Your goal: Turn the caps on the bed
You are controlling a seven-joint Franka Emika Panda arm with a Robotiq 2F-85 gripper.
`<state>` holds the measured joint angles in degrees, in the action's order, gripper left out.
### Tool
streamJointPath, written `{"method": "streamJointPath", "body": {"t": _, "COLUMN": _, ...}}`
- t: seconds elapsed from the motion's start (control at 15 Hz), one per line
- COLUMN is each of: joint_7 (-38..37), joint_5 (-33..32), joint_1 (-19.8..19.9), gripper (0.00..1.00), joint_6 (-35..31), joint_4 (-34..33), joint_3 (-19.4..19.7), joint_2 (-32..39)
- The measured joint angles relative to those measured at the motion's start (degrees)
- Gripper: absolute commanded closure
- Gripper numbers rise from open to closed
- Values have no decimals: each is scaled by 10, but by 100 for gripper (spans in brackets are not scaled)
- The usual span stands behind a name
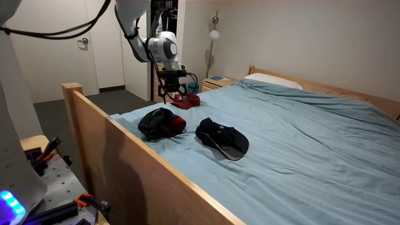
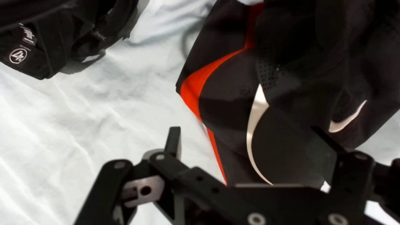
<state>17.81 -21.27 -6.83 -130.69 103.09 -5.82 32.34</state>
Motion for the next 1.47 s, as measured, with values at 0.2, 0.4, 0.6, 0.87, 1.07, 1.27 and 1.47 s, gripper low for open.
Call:
{"method": "streamJointPath", "body": {"t": 0.2, "joint_7": 52, "joint_5": 24, "joint_1": 15, "gripper": 0, "joint_6": 31, "joint_4": 23, "joint_3": -4, "joint_2": -24}}
{"method": "streamJointPath", "body": {"t": 0.4, "joint_7": 135, "joint_5": 79, "joint_1": 44, "gripper": 0, "joint_6": 63, "joint_4": 42, "joint_3": -21, "joint_2": -24}}
{"method": "streamJointPath", "body": {"t": 0.6, "joint_7": 200, "joint_5": 123, "joint_1": 61, "gripper": 0, "joint_6": 96, "joint_4": 54, "joint_3": -37, "joint_2": -14}}
{"method": "streamJointPath", "body": {"t": 0.87, "joint_7": 208, "joint_5": 129, "joint_1": 59, "gripper": 33, "joint_6": 107, "joint_4": 54, "joint_3": -35, "joint_2": 12}}
{"method": "streamJointPath", "body": {"t": 1.07, "joint_7": 208, "joint_5": 129, "joint_1": 59, "gripper": 53, "joint_6": 64, "joint_4": 54, "joint_3": -26, "joint_2": 29}}
{"method": "streamJointPath", "body": {"t": 1.27, "joint_7": 208, "joint_5": 129, "joint_1": 61, "gripper": 73, "joint_6": 1, "joint_4": 54, "joint_3": -21, "joint_2": 42}}
{"method": "streamJointPath", "body": {"t": 1.47, "joint_7": 208, "joint_5": 129, "joint_1": 62, "gripper": 92, "joint_6": -43, "joint_4": 55, "joint_3": -20, "joint_2": 49}}
